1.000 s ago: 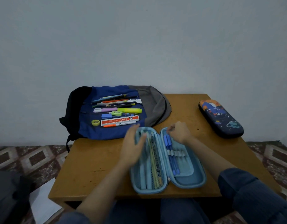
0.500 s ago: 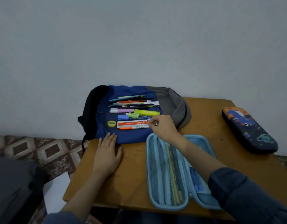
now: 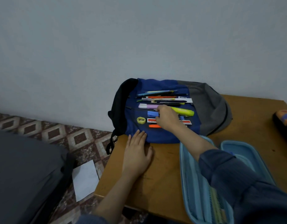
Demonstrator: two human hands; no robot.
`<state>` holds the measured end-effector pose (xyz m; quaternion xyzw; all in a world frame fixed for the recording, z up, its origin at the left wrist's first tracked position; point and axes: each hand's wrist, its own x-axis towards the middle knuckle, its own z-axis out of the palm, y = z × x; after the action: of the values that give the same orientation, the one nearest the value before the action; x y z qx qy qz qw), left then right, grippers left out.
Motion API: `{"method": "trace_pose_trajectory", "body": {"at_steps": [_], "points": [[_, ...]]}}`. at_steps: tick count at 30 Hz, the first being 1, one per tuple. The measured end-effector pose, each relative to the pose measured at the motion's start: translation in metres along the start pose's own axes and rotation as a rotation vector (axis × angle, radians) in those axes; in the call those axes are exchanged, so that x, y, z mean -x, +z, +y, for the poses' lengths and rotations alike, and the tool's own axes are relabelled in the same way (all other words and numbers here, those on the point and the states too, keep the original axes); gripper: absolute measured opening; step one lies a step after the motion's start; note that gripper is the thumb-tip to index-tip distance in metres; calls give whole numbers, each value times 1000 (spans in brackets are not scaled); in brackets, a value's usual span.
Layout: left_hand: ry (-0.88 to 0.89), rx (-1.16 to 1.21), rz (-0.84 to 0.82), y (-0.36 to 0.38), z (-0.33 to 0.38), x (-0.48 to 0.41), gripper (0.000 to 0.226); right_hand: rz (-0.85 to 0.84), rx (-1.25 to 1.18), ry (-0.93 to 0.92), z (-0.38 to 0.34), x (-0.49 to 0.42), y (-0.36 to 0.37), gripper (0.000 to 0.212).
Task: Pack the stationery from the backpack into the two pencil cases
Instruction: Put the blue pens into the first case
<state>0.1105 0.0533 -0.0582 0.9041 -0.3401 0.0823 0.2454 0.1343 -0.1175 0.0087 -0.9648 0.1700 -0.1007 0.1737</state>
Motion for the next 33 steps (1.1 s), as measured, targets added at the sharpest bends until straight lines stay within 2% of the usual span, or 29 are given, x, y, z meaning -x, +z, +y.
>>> {"method": "trace_pose_trajectory", "body": {"at_steps": [3, 8, 11, 18, 21, 24, 27, 30, 33], "points": [[8, -9, 4, 1, -1, 0, 75, -21, 102, -2, 0, -9, 1, 33], [5, -17, -5, 2, -2, -1, 75, -63, 268, -48, -1, -14, 2, 33], [6, -27, -8, 3, -1, -1, 75, -39, 328, -113, -3, -11, 5, 22], [5, -29, -11, 0, 0, -1, 75, 75, 223, -157, 0, 0, 10, 25], [-6, -30, -30, 0, 1, -1, 65, 192, 4, -120, 3, 1, -2, 17], [-6, -42, -44, -3, 0, 1, 55, 481, -494, -2, -4, 6, -33, 12], [-17, -70, -70, -1, 2, -1, 59, 545, -935, 151, -10, 9, -73, 6], [-11, -119, -119, -5, 13, -1, 65, 524, -1025, 204, 3, 28, -102, 4], [-60, -167, -180, -7, 13, -5, 56, 456, -988, 219, 19, 38, -105, 10]]}}
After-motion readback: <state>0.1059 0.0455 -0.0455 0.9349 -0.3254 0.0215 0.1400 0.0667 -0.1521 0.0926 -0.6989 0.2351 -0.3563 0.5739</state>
